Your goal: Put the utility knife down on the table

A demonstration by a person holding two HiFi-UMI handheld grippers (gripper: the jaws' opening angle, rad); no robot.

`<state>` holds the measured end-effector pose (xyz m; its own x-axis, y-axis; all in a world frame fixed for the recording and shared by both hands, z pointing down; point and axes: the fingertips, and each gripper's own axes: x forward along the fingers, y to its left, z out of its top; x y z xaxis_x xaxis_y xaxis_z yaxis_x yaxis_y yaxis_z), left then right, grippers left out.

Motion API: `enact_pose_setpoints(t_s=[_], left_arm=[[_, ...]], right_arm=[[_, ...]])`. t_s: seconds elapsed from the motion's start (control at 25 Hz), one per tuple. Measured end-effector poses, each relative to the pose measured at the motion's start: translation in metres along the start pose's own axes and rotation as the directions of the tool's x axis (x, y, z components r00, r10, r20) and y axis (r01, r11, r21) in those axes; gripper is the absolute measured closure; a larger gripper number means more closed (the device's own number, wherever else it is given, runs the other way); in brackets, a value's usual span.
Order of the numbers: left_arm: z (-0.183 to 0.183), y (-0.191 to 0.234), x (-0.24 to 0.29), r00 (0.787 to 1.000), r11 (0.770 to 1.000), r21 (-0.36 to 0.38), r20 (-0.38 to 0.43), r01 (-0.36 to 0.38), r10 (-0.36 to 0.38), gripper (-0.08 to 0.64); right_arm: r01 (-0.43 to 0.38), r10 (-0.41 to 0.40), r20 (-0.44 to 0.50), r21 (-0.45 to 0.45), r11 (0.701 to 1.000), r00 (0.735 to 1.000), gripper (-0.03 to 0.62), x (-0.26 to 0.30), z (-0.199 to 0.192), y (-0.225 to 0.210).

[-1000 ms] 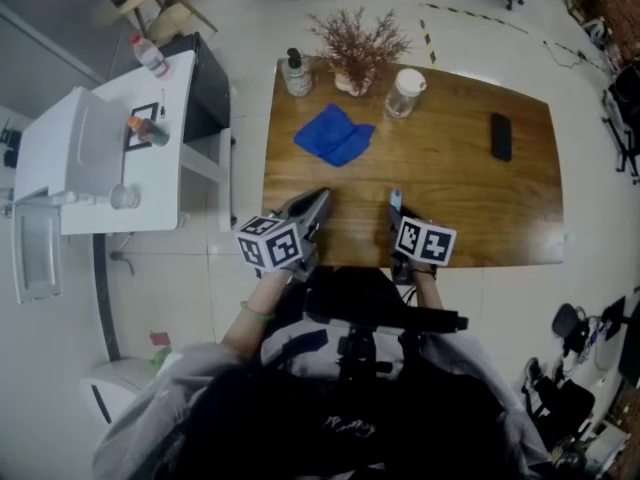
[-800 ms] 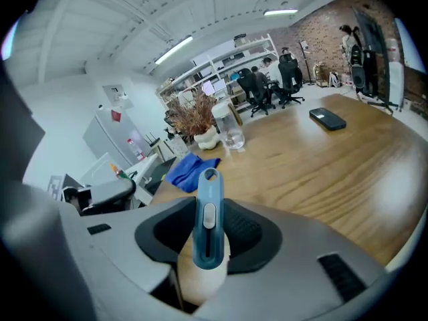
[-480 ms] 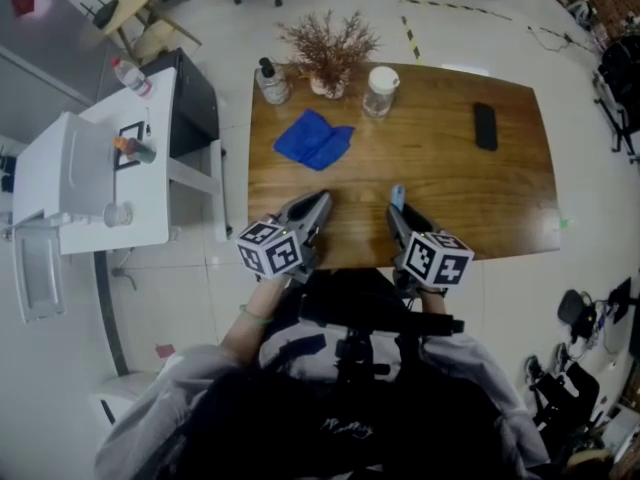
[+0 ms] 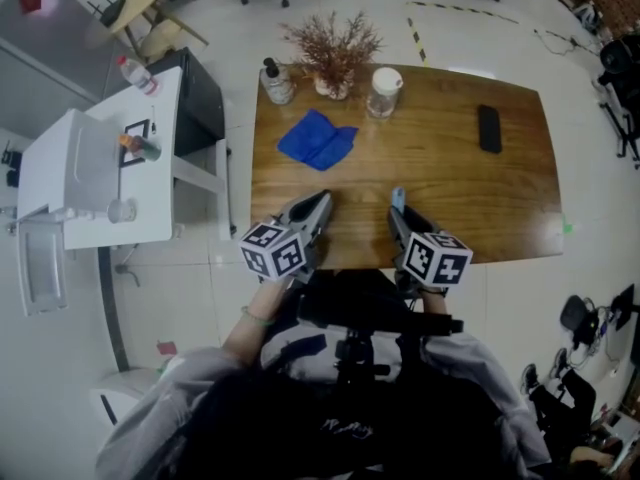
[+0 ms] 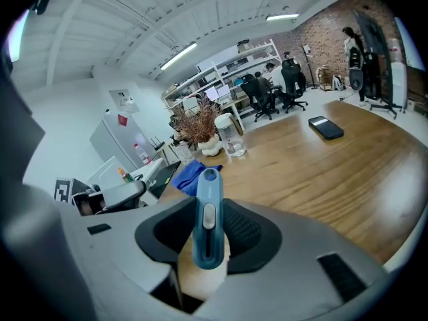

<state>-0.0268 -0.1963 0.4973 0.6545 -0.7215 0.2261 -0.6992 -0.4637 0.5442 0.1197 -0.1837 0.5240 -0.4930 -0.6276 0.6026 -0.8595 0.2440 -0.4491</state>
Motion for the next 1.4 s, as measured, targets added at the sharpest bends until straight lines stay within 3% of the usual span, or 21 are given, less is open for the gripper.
enact_pose_setpoints(t_s=[0.2,0.4,0.72,0.88,1.04,1.2,1.4], left_arm=[[-0.001,0.002,-0.002,1.0,1.0,-0.018,0.005,-0.005,0.005,0.555],[-0.002,0.002,-0.007,1.0,0.999,-0.038,0.014,-0.002,0.003,0.555],[-0.002,0.02,-0.03,0.996,0.994,-0.07,0.031,-0.078,0.081,0.555],[-0.003,0.026,-0.038,0.994,0.992,-0.078,0.034,-0.103,0.106,0.555],[-0.003,0.032,-0.043,0.992,0.99,-0.082,0.03,-0.117,0.119,0.555],[-0.002,0.033,-0.042,0.993,0.99,-0.087,0.031,-0.108,0.111,0.555],[-0.009,0.03,-0.035,0.998,0.995,-0.085,-0.002,-0.058,0.058,0.555]], right_arm=[[-0.001,0.001,-0.015,-0.01,1.0,1.0,0.453,0.005,-0.001,-0.001],[0.076,-0.085,-0.099,-0.091,0.993,0.991,0.453,0.026,-0.015,-0.022],[0.162,-0.221,-0.233,-0.248,0.955,0.947,0.453,0.08,-0.036,-0.062],[0.156,-0.252,-0.297,-0.31,0.938,0.921,0.45,0.097,-0.05,-0.07],[0.14,-0.216,-0.317,-0.248,0.959,0.923,0.414,0.097,-0.053,-0.067],[0.175,-0.216,-0.203,-0.202,0.964,0.955,0.414,0.075,-0.027,-0.064],[0.123,-0.119,-0.066,0.051,0.991,0.991,0.416,0.022,-0.015,-0.046]])
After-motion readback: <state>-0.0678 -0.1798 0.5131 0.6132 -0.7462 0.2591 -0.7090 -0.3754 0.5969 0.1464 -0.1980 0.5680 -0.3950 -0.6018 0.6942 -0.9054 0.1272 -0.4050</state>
